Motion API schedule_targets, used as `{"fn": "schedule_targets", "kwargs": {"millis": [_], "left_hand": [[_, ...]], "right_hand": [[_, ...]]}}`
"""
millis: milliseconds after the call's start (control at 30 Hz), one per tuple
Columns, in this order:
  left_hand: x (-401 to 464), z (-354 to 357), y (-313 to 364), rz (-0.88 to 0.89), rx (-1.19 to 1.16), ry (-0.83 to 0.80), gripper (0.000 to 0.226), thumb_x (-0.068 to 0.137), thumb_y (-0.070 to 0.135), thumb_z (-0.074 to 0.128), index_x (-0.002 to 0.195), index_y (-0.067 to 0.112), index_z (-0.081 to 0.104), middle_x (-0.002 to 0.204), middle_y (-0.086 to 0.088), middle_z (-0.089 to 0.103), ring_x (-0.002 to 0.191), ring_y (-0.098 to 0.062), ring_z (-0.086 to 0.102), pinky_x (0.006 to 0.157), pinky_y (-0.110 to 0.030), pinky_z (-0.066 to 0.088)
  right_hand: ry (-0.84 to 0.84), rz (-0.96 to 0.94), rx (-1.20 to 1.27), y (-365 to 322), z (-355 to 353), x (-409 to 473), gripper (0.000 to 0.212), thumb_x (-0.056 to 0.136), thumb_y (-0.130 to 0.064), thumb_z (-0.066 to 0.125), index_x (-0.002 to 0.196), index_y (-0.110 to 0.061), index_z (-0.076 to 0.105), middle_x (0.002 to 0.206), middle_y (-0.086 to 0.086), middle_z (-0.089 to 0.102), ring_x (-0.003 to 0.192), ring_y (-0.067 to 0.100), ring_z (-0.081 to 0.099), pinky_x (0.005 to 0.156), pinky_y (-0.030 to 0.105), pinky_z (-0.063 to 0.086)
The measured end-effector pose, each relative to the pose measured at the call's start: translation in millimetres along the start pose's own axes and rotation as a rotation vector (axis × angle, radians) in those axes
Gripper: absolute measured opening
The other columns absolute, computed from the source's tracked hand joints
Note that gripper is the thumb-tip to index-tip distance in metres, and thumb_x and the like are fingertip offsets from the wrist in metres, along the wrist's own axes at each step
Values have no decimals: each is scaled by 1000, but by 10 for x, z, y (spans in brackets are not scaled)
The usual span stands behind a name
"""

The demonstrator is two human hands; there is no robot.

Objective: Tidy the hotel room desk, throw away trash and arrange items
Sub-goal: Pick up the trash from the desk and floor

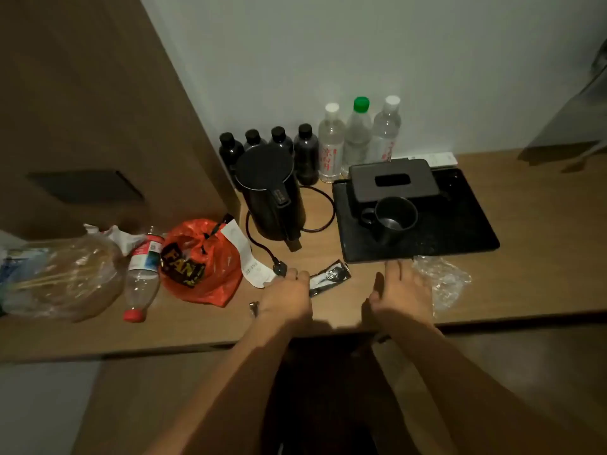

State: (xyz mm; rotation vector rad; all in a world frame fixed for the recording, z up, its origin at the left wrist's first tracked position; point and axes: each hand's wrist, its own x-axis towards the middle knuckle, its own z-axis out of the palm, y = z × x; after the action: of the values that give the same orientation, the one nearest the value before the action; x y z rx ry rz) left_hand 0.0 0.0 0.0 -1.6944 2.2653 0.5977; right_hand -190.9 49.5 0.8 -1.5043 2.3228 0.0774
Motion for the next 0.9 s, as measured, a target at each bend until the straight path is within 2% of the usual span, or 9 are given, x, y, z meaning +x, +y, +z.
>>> {"fn": "schedule_targets", "kwargs": {"millis": [100,167,267,367,433,567,667,800,900], "left_hand": [[196,183,100,-23,125,-32,48,98,28,52,144,18,38,139,-8,48,123,-32,50,96,-45,45],[263,295,149,-60,191,-39,51,99,24,52,147,16,34,141,-9,47,126,-32,49,95,-45,46],[362,445,179,-72,247,-12,51,100,20,48,148,14,32,141,-11,48,125,-33,50,94,-44,48],[423,517,172,-64,327,28,50,100,16,47,148,12,32,140,-10,47,123,-31,53,94,-41,50],[411,545,160,-53,328,59,54,96,13,55,146,14,35,138,-8,48,120,-28,54,93,-38,51],[422,562,157,-78,245,95,41,96,15,55,136,18,46,128,-5,52,111,-24,56,89,-35,54],[361,472,228,-115,185,128,32,98,17,51,130,19,52,120,-3,56,106,-22,57,85,-35,54],[122,270,399,-102,153,117,35,98,12,53,132,19,52,121,-2,56,106,-21,58,85,-33,53],[-63,84,594,-107,83,115,37,96,10,56,132,19,52,120,-3,56,104,-22,59,86,-36,56]], "right_hand": [[28,187,-55,162,161,187,91,89,-45,62,157,-21,6,165,12,2,151,33,5,121,54,5],[31,297,-58,289,251,293,104,84,-49,68,156,-19,-1,164,15,-4,151,36,1,121,56,5],[27,356,9,475,374,417,96,91,-52,56,157,-15,-4,163,19,-7,150,39,2,121,55,8],[103,325,86,599,534,497,77,98,-48,43,156,-11,10,161,22,14,146,39,21,118,54,20],[121,300,147,630,592,521,69,99,-46,40,152,-7,20,154,22,30,138,38,33,113,51,27],[80,245,66,609,538,588,42,99,-37,46,134,-15,44,135,13,47,124,29,45,102,43,40],[53,231,227,586,470,565,30,97,-26,53,126,-19,52,127,7,52,117,24,50,96,39,46],[42,143,373,638,260,317,21,99,-26,55,118,-18,56,119,3,55,99,14,55,88,31,50],[64,158,503,666,73,60,26,94,-22,62,120,-18,59,123,0,52,104,14,52,92,31,50]]}}
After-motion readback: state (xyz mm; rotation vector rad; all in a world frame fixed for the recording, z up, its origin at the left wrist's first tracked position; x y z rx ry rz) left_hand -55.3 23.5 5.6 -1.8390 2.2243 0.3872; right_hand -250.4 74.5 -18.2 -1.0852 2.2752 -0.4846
